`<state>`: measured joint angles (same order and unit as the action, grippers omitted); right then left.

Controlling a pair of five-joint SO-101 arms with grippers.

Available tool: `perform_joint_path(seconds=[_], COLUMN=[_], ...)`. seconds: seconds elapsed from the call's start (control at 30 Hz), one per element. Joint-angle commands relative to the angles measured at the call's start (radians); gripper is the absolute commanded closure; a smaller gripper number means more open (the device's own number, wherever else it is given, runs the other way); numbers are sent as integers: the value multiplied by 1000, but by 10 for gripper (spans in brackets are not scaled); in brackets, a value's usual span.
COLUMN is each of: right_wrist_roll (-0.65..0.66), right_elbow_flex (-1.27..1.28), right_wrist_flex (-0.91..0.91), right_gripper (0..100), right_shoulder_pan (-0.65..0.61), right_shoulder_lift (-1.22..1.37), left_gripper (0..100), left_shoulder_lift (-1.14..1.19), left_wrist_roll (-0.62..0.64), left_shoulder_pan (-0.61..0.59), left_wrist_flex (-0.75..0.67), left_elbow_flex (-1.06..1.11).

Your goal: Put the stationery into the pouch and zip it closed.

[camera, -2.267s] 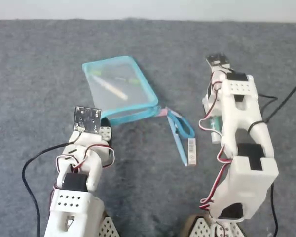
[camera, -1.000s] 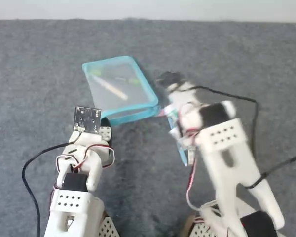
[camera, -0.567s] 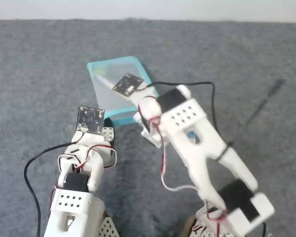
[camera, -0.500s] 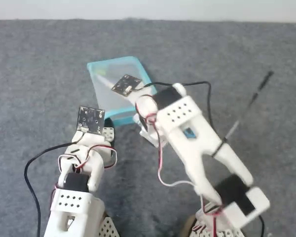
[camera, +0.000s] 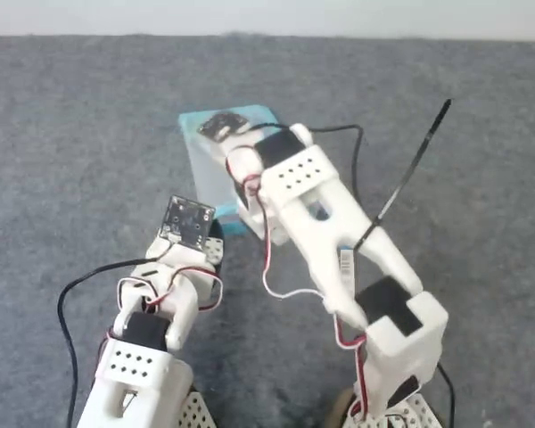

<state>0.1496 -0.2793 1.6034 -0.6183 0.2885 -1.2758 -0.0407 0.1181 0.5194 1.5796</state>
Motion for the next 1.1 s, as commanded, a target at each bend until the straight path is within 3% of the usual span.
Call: perform_joint_path(seconds=[0.0, 0.17, 0.43, 0.73, 0.83, 0.97, 1.07], right_wrist_roll=[-78, -121, -71, -25, -20, -20, 15], right_elbow_flex=[-176, -259, -281, -443, -436, -347, -206], right_wrist_flex=[4, 18, 44, 193, 193, 191, 179], right_gripper=[990, 977, 728, 730, 731, 731, 731], right_shoulder_pan=[77, 111, 96, 102, 117, 165, 191], right_shoulder_lift=[12, 56, 61, 53, 30, -12, -47], left_gripper=[987, 988, 988, 988, 988, 988, 988], left_shoulder_lift=[-18, -18, -18, -18, -20, -18, -18], left_wrist_roll=[-44, -64, -66, -61, -31, 92, 94], left_shoulder_pan=[28, 71, 95, 94, 15, -213, -241], left_wrist_flex=[31, 118, 121, 121, 100, 14, 2], left_elbow_flex=[-53, -96, -91, -91, -102, -107, -101])
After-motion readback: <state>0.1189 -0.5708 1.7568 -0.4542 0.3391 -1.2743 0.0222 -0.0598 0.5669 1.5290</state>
